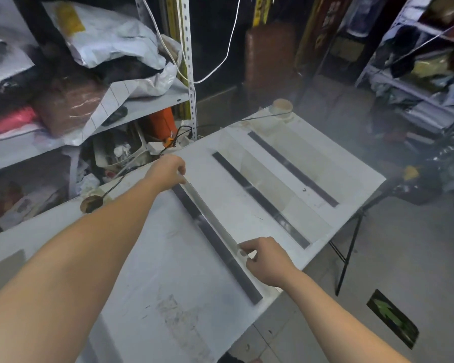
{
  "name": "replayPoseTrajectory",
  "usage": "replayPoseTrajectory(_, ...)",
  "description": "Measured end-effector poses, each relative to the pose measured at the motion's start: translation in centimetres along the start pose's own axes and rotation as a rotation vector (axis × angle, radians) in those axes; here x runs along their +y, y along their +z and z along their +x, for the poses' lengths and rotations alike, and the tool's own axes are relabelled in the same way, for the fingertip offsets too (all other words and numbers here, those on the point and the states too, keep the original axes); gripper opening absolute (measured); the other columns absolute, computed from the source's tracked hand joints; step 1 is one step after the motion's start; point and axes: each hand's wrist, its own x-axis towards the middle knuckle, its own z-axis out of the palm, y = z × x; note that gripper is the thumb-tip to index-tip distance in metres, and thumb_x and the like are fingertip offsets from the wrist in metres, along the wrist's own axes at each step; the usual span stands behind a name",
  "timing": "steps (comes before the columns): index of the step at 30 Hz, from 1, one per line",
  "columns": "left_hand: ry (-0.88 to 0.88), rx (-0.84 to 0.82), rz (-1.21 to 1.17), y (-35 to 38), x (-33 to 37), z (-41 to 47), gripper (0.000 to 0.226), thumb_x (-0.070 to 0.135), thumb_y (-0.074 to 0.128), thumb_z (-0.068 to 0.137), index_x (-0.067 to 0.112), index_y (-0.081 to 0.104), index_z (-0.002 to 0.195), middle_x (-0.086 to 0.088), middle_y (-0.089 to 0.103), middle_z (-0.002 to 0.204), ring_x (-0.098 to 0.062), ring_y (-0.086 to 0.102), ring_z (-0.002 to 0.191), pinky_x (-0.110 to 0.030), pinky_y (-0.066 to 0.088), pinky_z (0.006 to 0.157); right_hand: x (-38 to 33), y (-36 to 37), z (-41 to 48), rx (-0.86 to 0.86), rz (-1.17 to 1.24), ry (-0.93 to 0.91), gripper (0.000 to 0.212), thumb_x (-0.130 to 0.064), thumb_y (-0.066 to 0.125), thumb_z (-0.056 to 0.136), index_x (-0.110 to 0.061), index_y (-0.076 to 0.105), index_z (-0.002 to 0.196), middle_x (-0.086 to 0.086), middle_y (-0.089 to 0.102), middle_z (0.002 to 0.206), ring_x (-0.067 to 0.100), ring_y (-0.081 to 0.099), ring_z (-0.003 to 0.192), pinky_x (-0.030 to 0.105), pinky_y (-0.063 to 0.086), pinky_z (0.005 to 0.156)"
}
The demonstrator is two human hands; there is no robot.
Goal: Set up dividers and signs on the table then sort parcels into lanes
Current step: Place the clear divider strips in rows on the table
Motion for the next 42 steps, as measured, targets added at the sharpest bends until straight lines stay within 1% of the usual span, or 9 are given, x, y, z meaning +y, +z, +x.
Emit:
replayPoseTrajectory(6,0.005,-0.034,-0.029,0.5,-1.3,2.2,0.023,0.013,0.082,0.077,0.004,0.071,0.095,-0.012,0.068,0.102,-0.029,0.062,0.095,-0.043,0.052,0.085,0.1,0.7,1.4,-0.010,-0.008,0.055,0.052,-0.008,0.049,0.086,-0.031,0.063,0.132,-0.015,0.068,0.121,0.008,0.064,0.089,0.021,0.044,0.073)
replayPoseTrajectory(9,0.006,-0.032,-0.043,0.7,-1.4,2.5,0.024,0.012,0.082,0.077,0.004,0.070,0.097,-0.011,0.067,0.103,-0.029,0.062,0.097,-0.043,0.052,0.086,0.3,0.7,1.7,-0.029,0.014,0.056,0.052,-0.008,0.049,0.087,-0.030,0.062,0.132,-0.016,0.068,0.121,-0.009,0.053,0.066,0.010,0.037,0.063)
replayPoseTrajectory(11,0.013,-0.038,-0.039,0.7,-1.5,2.6,0.023,0.013,0.082,0.078,0.005,0.070,0.097,-0.010,0.067,0.103,-0.028,0.061,0.096,-0.043,0.052,0.086,0.4,0.7,1.8,-0.035,0.034,0.050,0.052,-0.009,0.048,0.087,-0.029,0.062,0.132,-0.016,0.068,0.121,-0.013,0.048,0.054,0.007,0.032,0.056)
replayPoseTrajectory(21,0.005,-0.028,-0.017,0.6,-1.5,2.1,0.021,0.011,0.080,0.079,0.008,0.068,0.096,-0.010,0.066,0.105,-0.026,0.061,0.096,-0.041,0.052,0.085,0.7,0.4,1.7,-0.012,0.041,0.069,0.050,-0.014,0.052,0.085,-0.037,0.063,0.128,-0.023,0.068,0.113,-0.006,0.057,0.069,0.016,0.041,0.064)
replayPoseTrajectory(28,0.081,-0.043,0.118,0.8,-1.0,1.3,0.054,0.009,0.073,0.080,0.015,0.057,0.131,-0.004,0.058,0.127,-0.024,0.052,0.120,-0.040,0.049,0.094,0.4,0.1,1.6,-0.023,0.026,0.062,0.041,-0.023,0.055,0.085,-0.038,0.065,0.122,-0.021,0.066,0.110,-0.001,0.061,0.081,0.026,0.050,0.075)
replayPoseTrajectory(33,0.057,-0.038,0.156,0.5,-0.6,-0.3,0.067,0.010,0.073,0.078,0.019,0.049,0.140,-0.004,0.050,0.137,-0.025,0.045,0.129,-0.042,0.049,0.094,0.2,-0.1,1.4,-0.061,0.025,0.063,0.045,-0.028,0.060,0.086,-0.034,0.059,0.130,-0.017,0.062,0.110,0.008,0.061,0.100,0.031,0.053,0.086)
replayPoseTrajectory(37,-0.012,-0.032,0.190,0.0,-0.6,-3.1,0.064,0.016,0.073,0.081,0.019,0.050,0.140,-0.006,0.050,0.138,-0.027,0.047,0.128,-0.045,0.049,0.094,-0.3,-0.3,1.2,-0.037,-0.007,0.015,0.049,-0.028,0.061,0.087,-0.030,0.055,0.136,-0.009,0.063,0.121,0.012,0.059,0.107,0.031,0.051,0.091)
replayPoseTrajectory(39,-0.062,-0.010,0.197,-0.2,-0.7,-5.1,0.055,0.020,0.068,0.085,0.019,0.052,0.138,-0.006,0.053,0.134,-0.028,0.051,0.122,-0.045,0.051,0.091,-1.0,-0.4,1.0,-0.008,-0.054,-0.029,0.051,-0.028,0.061,0.088,-0.028,0.053,0.138,-0.006,0.062,0.127,0.013,0.058,0.114,0.031,0.050,0.093)
replayPoseTrajectory(42,-0.162,0.092,0.167,-0.4,-0.8,-8.8,0.043,0.027,0.062,0.091,0.018,0.055,0.132,-0.004,0.057,0.131,-0.027,0.054,0.120,-0.041,0.050,0.090,-2.7,-0.5,0.5,0.058,-0.228,-0.131,0.051,-0.028,0.058,0.090,-0.028,0.051,0.140,-0.004,0.058,0.133,0.019,0.055,0.120,0.033,0.049,0.089)
